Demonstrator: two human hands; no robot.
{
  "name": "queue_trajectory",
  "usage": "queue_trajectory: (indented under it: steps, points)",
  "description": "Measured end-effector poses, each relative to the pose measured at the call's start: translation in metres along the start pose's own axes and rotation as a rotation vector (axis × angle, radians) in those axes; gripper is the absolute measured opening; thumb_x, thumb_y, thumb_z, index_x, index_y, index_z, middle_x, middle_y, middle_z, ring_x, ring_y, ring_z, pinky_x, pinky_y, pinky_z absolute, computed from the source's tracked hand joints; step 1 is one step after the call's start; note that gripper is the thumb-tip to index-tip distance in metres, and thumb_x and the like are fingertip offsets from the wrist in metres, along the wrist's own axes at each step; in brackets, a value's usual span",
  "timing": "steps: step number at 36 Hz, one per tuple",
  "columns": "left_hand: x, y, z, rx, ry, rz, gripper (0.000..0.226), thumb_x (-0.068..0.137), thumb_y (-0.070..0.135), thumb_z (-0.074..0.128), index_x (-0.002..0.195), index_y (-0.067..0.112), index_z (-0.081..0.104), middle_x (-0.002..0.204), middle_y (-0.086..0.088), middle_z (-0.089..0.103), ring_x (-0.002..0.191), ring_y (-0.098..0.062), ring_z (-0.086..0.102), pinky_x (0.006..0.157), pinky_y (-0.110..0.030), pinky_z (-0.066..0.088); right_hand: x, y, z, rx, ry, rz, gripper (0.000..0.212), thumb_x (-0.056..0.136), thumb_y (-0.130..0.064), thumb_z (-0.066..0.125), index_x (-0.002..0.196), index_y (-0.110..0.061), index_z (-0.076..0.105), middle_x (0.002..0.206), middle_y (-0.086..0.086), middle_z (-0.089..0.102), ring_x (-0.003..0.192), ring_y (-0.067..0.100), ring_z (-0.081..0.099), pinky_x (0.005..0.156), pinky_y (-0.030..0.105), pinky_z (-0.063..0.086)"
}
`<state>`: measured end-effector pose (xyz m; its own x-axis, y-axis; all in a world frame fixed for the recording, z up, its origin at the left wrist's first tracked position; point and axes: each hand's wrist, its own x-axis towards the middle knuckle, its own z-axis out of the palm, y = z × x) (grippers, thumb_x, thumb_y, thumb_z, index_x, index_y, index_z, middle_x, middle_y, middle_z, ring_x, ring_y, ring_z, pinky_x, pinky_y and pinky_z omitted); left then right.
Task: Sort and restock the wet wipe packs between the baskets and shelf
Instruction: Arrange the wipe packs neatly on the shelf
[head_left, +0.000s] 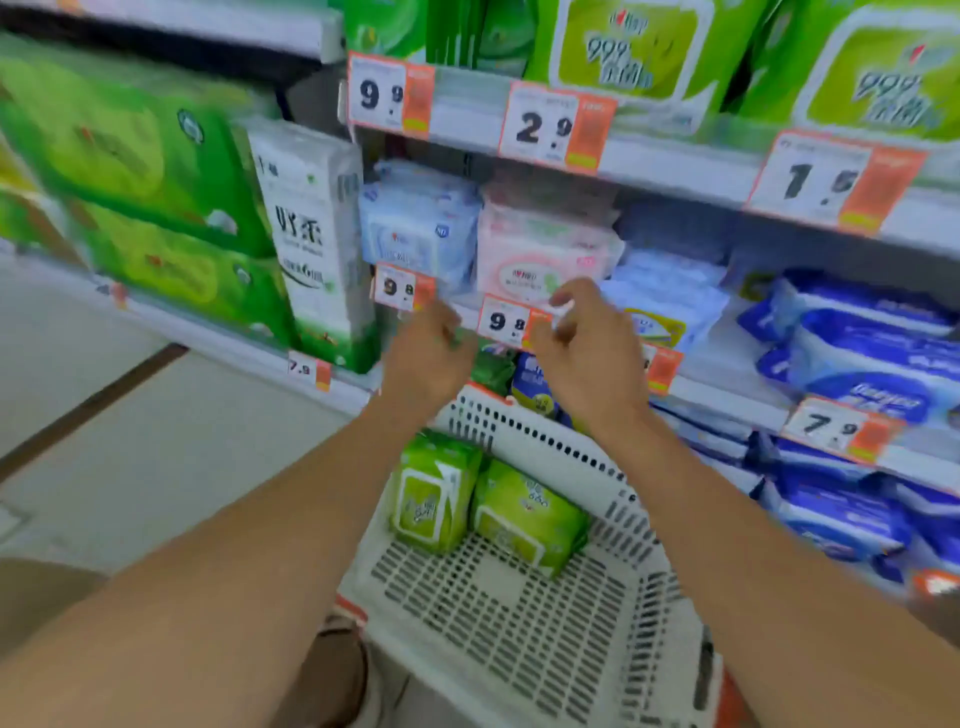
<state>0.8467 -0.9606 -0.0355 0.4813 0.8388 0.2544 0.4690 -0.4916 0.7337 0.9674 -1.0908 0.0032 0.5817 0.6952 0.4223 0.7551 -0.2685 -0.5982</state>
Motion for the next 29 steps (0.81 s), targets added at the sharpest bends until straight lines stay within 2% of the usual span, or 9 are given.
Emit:
queue_trajectory:
  steps: [3, 6, 11, 13, 15, 19, 22, 25, 29]
  points:
    - [-0.074, -0.080, 0.050, 0.090, -0.447, -0.383, 0.055, 0.083, 0.028, 0.075, 0.128, 0.012, 0.049, 0.122, -0.005, 0.060, 0.107, -0.024, 0.061, 0.079, -0.028, 0.046, -0.079, 0.069, 0.076, -0.100, -0.589, 0.488, 0.037, 0.082, -0.033, 0.075, 0.110, -0.015, 0.060, 0.107, 0.007, 0.061, 0.103, 0.031, 0.059, 0.076, 0.032, 0.049]
    - [-0.119, -0.129, 0.073, 0.053, -0.521, -0.587, 0.072, 0.078, 0.026, 0.080, 0.137, 0.008, 0.043, 0.123, -0.006, 0.056, 0.116, -0.027, 0.058, 0.088, -0.031, 0.046, -0.143, 0.121, 0.101, -0.013, -0.478, 0.732, 0.094, 0.062, -0.043, 0.092, 0.137, -0.012, 0.046, 0.133, 0.010, 0.054, 0.120, 0.030, 0.055, 0.095, 0.038, 0.049]
    - [-0.129, -0.162, 0.096, 0.018, -0.778, -0.707, 0.072, 0.089, 0.027, 0.070, 0.148, 0.007, 0.034, 0.140, -0.008, 0.047, 0.115, -0.021, 0.050, 0.089, -0.028, 0.041, -0.182, 0.160, 0.123, 0.249, -0.338, 0.954, 0.101, 0.053, -0.009, 0.098, 0.134, -0.010, 0.038, 0.125, 0.008, 0.057, 0.110, 0.027, 0.059, 0.090, 0.036, 0.049]
    - [-0.122, -0.165, 0.104, 0.022, -0.828, -0.690, 0.059, 0.089, 0.026, 0.070, 0.139, 0.009, 0.045, 0.135, -0.008, 0.051, 0.115, -0.022, 0.055, 0.083, -0.026, 0.038, -0.183, 0.168, 0.135, 0.283, -0.249, 0.976, 0.099, 0.058, -0.007, 0.095, 0.134, -0.013, 0.032, 0.121, 0.004, 0.051, 0.108, 0.027, 0.057, 0.087, 0.037, 0.049]
    - [-0.113, -0.168, 0.111, 0.105, -0.791, -0.655, 0.019, 0.086, 0.027, 0.070, 0.089, 0.014, 0.057, 0.084, -0.003, 0.054, 0.074, -0.016, 0.055, 0.068, -0.025, 0.034, -0.179, 0.173, 0.143, 0.290, -0.193, 0.980, 0.096, 0.059, -0.008, 0.094, 0.131, -0.016, 0.031, 0.116, 0.002, 0.049, 0.102, 0.024, 0.056, 0.084, 0.035, 0.047]
    - [-0.101, -0.164, 0.127, 0.127, -0.864, -0.630, 0.041, 0.086, 0.029, 0.070, 0.059, 0.015, 0.042, 0.059, -0.003, 0.037, 0.057, -0.018, 0.040, 0.063, -0.029, 0.035, -0.180, 0.183, 0.149, 0.302, -0.178, 0.935, 0.097, 0.055, -0.011, 0.097, 0.126, -0.021, 0.031, 0.114, -0.003, 0.047, 0.102, 0.020, 0.054, 0.087, 0.035, 0.048]
    - [-0.102, -0.160, 0.142, 0.165, -0.943, -0.600, 0.023, 0.090, 0.028, 0.063, 0.092, 0.005, 0.066, 0.091, -0.010, 0.058, 0.079, -0.021, 0.054, 0.075, -0.034, 0.048, -0.181, 0.194, 0.152, 0.238, -0.300, 0.899, 0.112, 0.046, -0.026, 0.101, 0.137, -0.026, 0.036, 0.118, -0.009, 0.052, 0.104, 0.015, 0.055, 0.088, 0.034, 0.050]
    - [-0.107, -0.158, 0.155, 0.048, -0.971, -0.642, 0.053, 0.087, 0.018, 0.064, 0.137, 0.015, 0.045, 0.117, -0.005, 0.054, 0.088, -0.017, 0.058, 0.067, -0.030, 0.050, -0.185, 0.203, 0.158, -0.016, -0.503, 0.728, 0.113, 0.025, -0.070, 0.087, 0.127, -0.033, 0.052, 0.121, -0.009, 0.057, 0.112, 0.016, 0.057, 0.091, 0.038, 0.052]
    - [-0.109, -0.154, 0.158, 0.060, -0.934, -0.605, 0.049, 0.085, 0.011, 0.061, 0.131, 0.015, 0.046, 0.125, -0.006, 0.054, 0.102, -0.022, 0.056, 0.070, -0.031, 0.050, -0.181, 0.193, 0.164, 0.050, -0.466, 0.644, 0.092, 0.039, -0.045, 0.093, 0.118, -0.020, 0.053, 0.116, -0.001, 0.054, 0.112, 0.020, 0.052, 0.085, 0.033, 0.046]
